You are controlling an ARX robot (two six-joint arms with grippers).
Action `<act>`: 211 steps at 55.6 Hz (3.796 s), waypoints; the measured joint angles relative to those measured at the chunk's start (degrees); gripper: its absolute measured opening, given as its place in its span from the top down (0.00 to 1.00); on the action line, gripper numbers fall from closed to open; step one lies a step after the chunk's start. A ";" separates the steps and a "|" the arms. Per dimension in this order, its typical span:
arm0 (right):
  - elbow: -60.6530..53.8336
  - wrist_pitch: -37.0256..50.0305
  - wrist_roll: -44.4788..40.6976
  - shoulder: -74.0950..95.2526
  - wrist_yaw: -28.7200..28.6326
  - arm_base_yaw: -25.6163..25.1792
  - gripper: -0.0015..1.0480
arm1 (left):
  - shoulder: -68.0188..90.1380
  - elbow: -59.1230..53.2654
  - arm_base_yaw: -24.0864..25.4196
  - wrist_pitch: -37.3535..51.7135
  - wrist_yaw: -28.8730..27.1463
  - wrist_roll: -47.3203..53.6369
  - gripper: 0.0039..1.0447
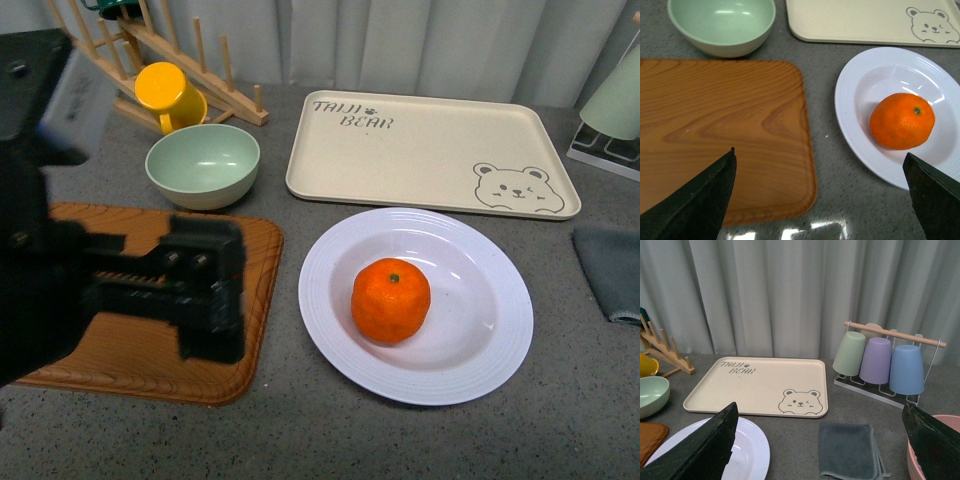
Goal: Place orange and plate with both arms
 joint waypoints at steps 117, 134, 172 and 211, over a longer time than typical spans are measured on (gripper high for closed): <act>0.00 0.00 0.00 0.02 0.00 0.00 0.09 | -83.62 -17.75 28.96 -34.49 9.68 14.53 0.96; 0.00 0.00 0.00 0.02 0.02 0.00 0.09 | -83.71 -17.75 28.96 -34.60 9.70 14.51 0.64; 15.12 31.43 9.35 71.67 -11.50 -3.80 0.09 | -83.78 -17.75 28.96 -34.60 9.68 14.64 0.06; 42.95 21.66 34.12 122.88 -45.31 -5.99 0.09 | -83.78 -17.75 28.96 -34.60 9.70 14.64 0.06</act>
